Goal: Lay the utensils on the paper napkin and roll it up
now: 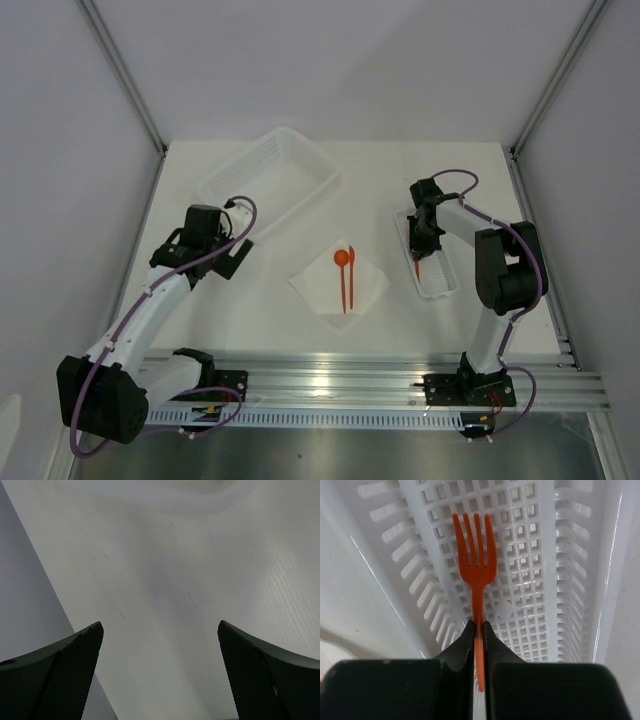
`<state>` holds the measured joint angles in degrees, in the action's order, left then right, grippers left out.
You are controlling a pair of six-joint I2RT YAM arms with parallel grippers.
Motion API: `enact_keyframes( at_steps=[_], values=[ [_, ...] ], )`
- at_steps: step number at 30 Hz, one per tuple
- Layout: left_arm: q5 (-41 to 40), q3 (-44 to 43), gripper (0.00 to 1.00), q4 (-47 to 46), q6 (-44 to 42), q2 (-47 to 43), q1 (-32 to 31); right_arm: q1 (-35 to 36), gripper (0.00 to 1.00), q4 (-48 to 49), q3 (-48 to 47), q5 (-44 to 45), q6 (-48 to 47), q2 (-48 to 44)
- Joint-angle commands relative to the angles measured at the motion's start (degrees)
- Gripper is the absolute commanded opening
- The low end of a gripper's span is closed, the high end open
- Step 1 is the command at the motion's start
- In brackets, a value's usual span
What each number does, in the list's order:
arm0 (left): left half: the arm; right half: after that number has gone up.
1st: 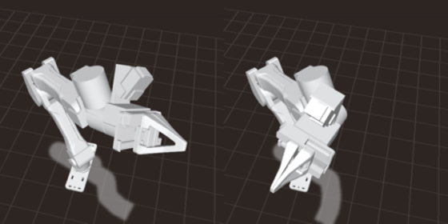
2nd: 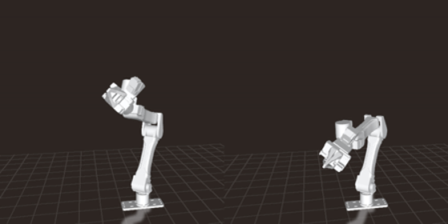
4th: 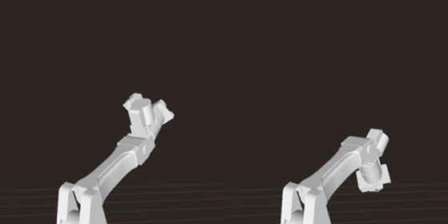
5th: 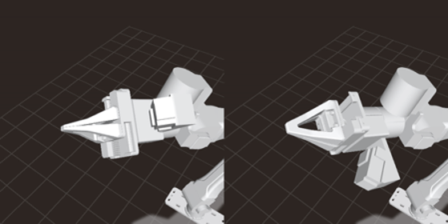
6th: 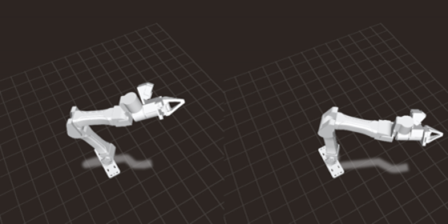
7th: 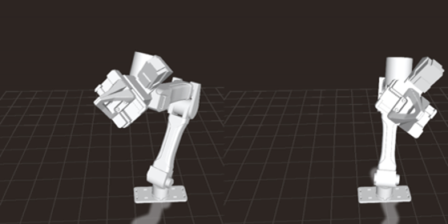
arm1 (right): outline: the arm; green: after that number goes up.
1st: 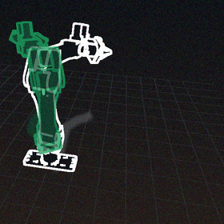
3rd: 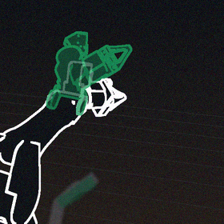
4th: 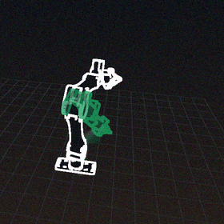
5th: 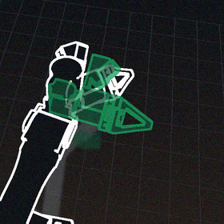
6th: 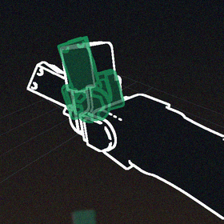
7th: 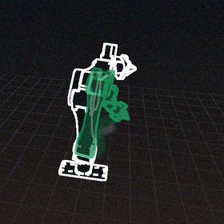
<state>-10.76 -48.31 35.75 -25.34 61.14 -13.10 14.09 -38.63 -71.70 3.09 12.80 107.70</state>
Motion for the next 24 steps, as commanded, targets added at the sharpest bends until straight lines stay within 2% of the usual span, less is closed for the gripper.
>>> enact_keyframes(
  at_steps=[1, 9, 18, 21, 22, 23, 24],
  values=[
    [1.6, 0.3, 0.99, -0.1, 1.5, -1.5, 0.3, 0.2, 0.00, 0.0, -0.2, 3.7, -0.2, 0.5],
    [2.9, 0.4, 1.00, 0.4, 1.4, -2.0, 0.3, 0.7, 0.00, -1.7, -2.1, 9.0, -1.1, -3.5],
    [4.1, 0.3, 0.99, 0.5, 1.5, -2.2, 0.3, 4.0, 0.00, -4.2, -6.5, 24.6, -1.4, -8.5],
    [4.7, 0.3, 1.00, 0.5, 1.5, -2.3, 0.3, 7.2, 0.00, -5.7, -8.4, 31.0, 0.6, -10.8],
    [4.8, 0.3, 1.00, 0.4, 1.6, -2.4, 0.3, 10.1, 0.00, -6.4, -9.8, 33.3, 1.7, -11.6],
    [5.0, 0.2, 0.99, 0.6, 1.6, -2.5, 0.3, 12.0, 0.00, -7.1, -10.4, 33.0, 4.3, -13.5],
    [5.2, 0.3, 0.99, 0.5, 1.7, -2.5, 0.3, 16.0, 0.00, -7.1, -10.9, 29.1, 6.2, -14.5]
  ],
)
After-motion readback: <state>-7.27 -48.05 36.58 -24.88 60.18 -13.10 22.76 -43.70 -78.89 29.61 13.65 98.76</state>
